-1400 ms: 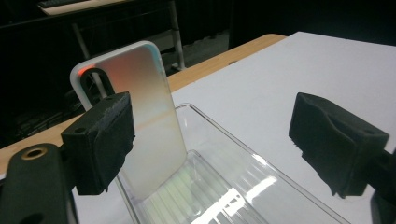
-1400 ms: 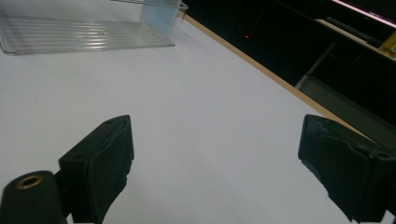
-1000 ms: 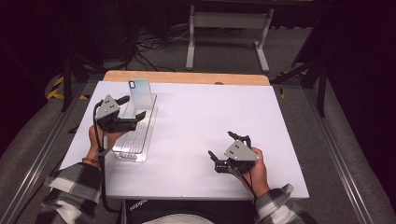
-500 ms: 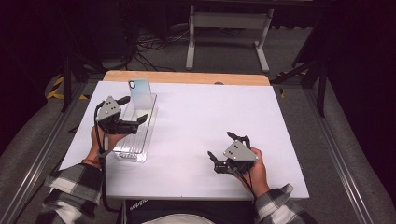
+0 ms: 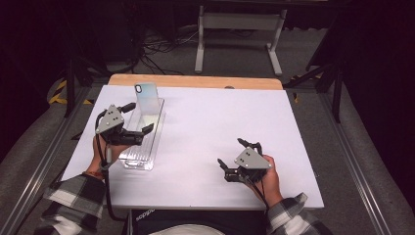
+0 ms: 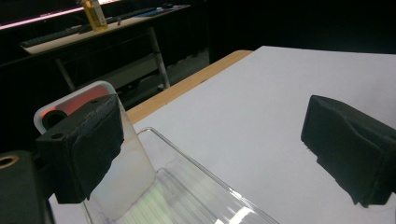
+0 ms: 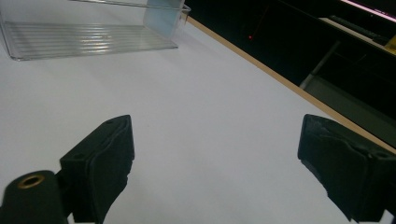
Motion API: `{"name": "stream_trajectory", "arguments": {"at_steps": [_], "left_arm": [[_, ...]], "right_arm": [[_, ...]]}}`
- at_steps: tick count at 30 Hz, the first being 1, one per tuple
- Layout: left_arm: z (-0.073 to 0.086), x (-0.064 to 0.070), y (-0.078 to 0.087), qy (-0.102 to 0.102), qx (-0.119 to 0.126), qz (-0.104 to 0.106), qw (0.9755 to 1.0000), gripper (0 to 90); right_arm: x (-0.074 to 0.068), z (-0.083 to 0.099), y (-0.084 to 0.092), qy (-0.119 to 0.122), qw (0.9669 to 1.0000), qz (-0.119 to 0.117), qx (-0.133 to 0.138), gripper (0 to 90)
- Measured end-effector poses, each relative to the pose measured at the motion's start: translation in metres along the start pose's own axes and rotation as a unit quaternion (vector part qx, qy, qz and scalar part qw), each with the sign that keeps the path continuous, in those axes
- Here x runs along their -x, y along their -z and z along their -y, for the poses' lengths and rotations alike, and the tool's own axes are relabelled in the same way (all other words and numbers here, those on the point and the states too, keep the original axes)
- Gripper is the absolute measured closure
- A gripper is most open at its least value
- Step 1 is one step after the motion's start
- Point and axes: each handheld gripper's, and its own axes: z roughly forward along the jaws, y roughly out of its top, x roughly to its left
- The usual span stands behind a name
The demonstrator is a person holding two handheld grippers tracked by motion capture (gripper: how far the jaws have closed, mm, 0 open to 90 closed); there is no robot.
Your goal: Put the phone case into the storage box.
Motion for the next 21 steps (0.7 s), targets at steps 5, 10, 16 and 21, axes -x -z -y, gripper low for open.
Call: {"name": "stream_trajectory", "arguments": {"at_steps": [5, 10, 16, 21], "left_arm": [[-0.001, 0.003, 0.006, -0.001, 0.011, 0.004, 0.9999, 5.7], [-0.001, 0.007, 0.010, 0.004, 0.010, 0.007, 0.9999, 3.7], [-0.002, 0.011, 0.016, 0.008, 0.014, 0.014, 0.9998, 3.2], [-0.002, 0.015, 0.019, 0.006, 0.015, 0.018, 0.9997, 3.2]], "right_arm": [[0.001, 0.000, 0.000, -0.002, 1.0000, -0.001, 0.001, 10.3], [0.002, 0.000, 0.001, -0.006, 1.0000, -0.007, 0.003, 10.0], [0.003, 0.000, 0.001, -0.011, 0.9999, -0.006, 0.005, 9.1], [0.004, -0.001, 0.002, -0.012, 0.9999, -0.006, 0.006, 9.0]]}}
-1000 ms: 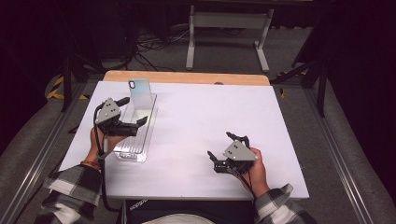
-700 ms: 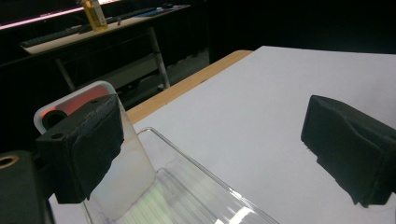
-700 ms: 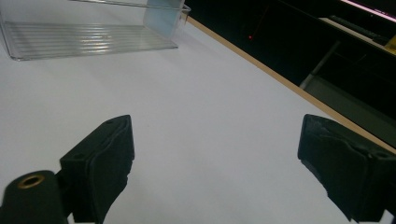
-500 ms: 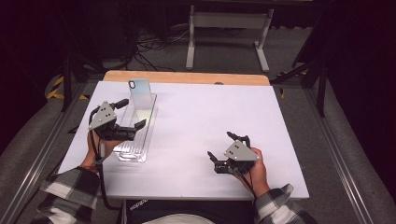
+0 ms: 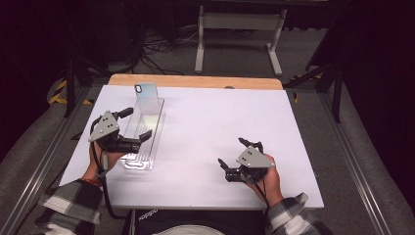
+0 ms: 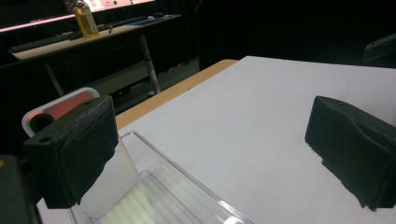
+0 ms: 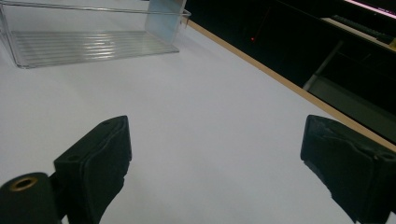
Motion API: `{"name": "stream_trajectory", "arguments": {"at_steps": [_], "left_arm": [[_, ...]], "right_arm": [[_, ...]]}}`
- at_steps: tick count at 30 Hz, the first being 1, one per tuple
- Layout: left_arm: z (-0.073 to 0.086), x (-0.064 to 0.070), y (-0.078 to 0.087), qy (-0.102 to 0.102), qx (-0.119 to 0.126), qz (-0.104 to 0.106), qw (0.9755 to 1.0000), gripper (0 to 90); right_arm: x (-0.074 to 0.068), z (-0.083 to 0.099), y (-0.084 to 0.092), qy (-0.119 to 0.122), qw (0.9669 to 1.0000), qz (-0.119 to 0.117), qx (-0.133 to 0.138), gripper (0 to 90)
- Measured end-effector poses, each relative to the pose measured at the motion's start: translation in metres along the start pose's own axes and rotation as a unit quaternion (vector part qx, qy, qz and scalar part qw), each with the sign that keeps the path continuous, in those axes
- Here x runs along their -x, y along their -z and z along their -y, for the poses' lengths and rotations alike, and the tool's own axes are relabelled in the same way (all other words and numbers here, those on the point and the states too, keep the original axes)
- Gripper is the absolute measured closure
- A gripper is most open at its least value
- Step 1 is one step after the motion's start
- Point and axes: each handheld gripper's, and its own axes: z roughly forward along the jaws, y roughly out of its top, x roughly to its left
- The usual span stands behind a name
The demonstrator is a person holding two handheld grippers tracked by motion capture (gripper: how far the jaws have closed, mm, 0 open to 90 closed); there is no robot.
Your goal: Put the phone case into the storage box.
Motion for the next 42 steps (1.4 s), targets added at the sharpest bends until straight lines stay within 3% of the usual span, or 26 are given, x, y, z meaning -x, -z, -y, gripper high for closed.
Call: {"name": "stream_trajectory", "arguments": {"at_steps": [12, 42], "left_arm": [[-0.003, 0.017, 0.011, -0.007, 0.027, 0.005, 0.9996, 3.5], [0.006, 0.052, 0.018, -0.015, 0.028, 0.031, 0.9990, 3.8]], "right_arm": [[0.000, -0.001, 0.001, -0.003, 1.0000, -0.004, 0.004, 8.5], [-0.004, -0.002, 0.003, 0.010, 0.9999, -0.009, 0.009, 7.5]]}}
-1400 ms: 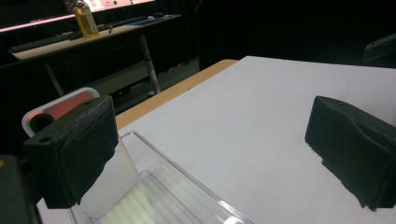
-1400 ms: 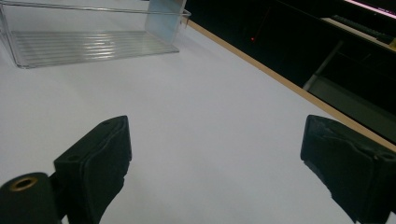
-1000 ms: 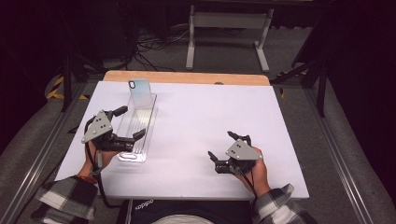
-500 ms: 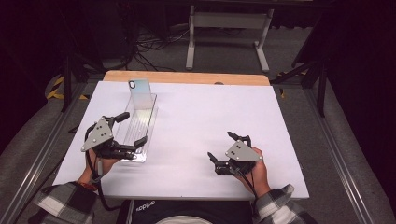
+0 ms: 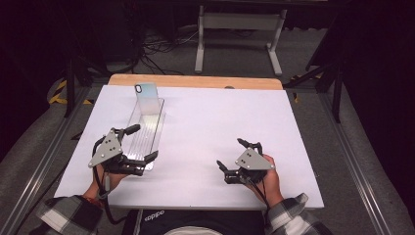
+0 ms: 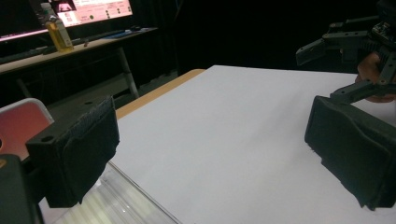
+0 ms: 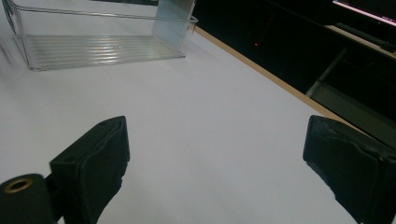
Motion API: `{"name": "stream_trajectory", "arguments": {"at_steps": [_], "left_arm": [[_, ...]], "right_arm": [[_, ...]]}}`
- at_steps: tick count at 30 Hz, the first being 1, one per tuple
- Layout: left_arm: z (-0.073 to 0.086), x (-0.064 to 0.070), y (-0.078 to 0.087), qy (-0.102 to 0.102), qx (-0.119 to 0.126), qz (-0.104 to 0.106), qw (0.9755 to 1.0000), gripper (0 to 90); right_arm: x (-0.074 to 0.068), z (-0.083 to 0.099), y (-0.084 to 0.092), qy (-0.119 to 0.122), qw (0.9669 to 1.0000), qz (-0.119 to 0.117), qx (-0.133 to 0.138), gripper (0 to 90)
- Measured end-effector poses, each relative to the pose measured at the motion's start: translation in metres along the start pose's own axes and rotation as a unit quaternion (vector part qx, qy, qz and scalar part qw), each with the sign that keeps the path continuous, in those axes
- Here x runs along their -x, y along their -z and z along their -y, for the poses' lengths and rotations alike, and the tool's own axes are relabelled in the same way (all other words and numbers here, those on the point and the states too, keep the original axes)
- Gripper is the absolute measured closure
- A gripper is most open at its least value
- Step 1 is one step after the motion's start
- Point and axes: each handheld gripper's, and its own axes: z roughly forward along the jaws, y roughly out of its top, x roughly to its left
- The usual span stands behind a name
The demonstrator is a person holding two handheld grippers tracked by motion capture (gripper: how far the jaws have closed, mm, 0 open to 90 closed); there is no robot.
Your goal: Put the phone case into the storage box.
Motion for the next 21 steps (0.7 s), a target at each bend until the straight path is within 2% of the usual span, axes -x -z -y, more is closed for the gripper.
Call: {"name": "stream_trajectory", "arguments": {"at_steps": [2, 12, 14, 15, 21], "left_arm": [[0.002, 0.002, 0.000, -0.004, -0.001, -0.004, 1.0000, 3.7], [0.006, 0.009, -0.002, -0.008, -0.007, 0.005, 0.9999, 3.6], [0.008, 0.009, -0.001, -0.007, -0.005, 0.010, 0.9999, 3.8], [0.009, 0.009, -0.001, 0.002, -0.001, 0.018, 0.9998, 3.9], [0.012, 0.011, -0.002, -0.002, -0.007, 0.019, 0.9998, 3.9]], "right_arm": [[0.000, 0.000, 0.001, 0.001, 1.0000, -0.003, 0.001, 7.5], [-0.001, -0.001, 0.003, 0.005, 0.9998, -0.012, 0.016, 7.5], [-0.001, -0.002, 0.003, 0.005, 0.9998, -0.013, 0.017, 7.5], [-0.001, -0.002, 0.002, 0.004, 0.9998, -0.013, 0.016, 7.4], [-0.002, -0.002, 0.003, 0.003, 0.9998, -0.015, 0.015, 7.3]]}}
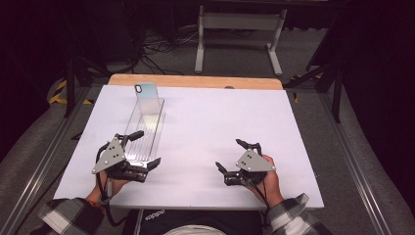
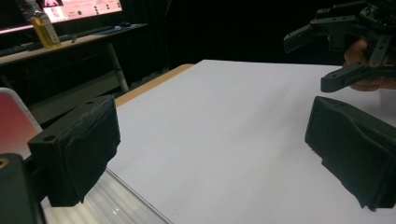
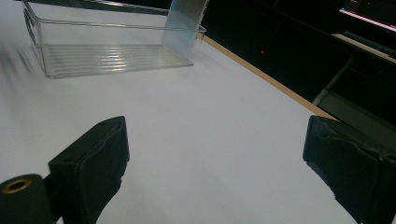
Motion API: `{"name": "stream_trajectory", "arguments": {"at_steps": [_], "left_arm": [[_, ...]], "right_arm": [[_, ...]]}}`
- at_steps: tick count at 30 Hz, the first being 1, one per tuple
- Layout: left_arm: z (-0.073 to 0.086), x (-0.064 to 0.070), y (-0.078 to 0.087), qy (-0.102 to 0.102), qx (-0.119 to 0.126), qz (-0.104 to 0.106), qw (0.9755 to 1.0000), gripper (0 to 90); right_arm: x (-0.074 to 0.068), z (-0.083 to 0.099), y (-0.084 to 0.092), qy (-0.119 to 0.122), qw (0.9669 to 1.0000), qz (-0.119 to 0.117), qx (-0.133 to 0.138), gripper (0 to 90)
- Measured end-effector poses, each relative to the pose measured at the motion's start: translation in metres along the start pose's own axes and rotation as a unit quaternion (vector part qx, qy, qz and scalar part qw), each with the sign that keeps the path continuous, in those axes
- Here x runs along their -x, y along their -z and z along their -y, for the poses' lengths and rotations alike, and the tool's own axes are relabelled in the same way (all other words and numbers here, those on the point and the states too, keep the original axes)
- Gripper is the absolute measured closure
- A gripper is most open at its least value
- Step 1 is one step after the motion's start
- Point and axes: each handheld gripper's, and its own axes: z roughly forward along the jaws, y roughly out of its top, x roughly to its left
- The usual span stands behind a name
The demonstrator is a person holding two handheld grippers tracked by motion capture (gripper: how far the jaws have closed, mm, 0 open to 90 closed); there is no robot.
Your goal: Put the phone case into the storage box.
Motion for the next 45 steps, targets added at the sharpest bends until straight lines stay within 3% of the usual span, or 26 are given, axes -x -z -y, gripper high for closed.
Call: {"name": "stream_trajectory", "arguments": {"at_steps": [4, 10, 19, 24, 31, 45], "left_arm": [[0.001, 0.006, -0.003, -0.010, 0.001, 0.004, 0.9999, 4.0], [0.003, 0.008, -0.007, 0.001, 0.005, 0.019, 0.9998, 9.0], [0.014, 0.015, -0.017, 0.000, -0.031, 0.011, 0.9995, 5.7], [0.022, 0.027, -0.022, -0.005, -0.051, 0.024, 0.9984, 5.3], [0.027, 0.026, -0.031, 0.008, -0.067, 0.036, 0.9971, 5.7], [0.022, 0.026, -0.027, 0.001, -0.047, 0.035, 0.9983, 5.1]], "right_arm": [[-0.001, 0.001, 0.000, 0.000, 1.0000, -0.006, 0.000, 7.0], [0.000, 0.002, 0.001, 0.001, 1.0000, -0.006, -0.002, 7.0], [0.001, 0.002, 0.004, -0.003, 0.9998, -0.021, 0.004, 6.9], [0.002, 0.002, 0.003, -0.013, 0.9994, -0.031, 0.005, 6.8], [0.000, 0.002, 0.005, -0.009, 0.9993, -0.037, 0.006, 6.8], [-0.003, 0.002, 0.006, 0.001, 0.9994, -0.033, 0.005, 7.1]]}}
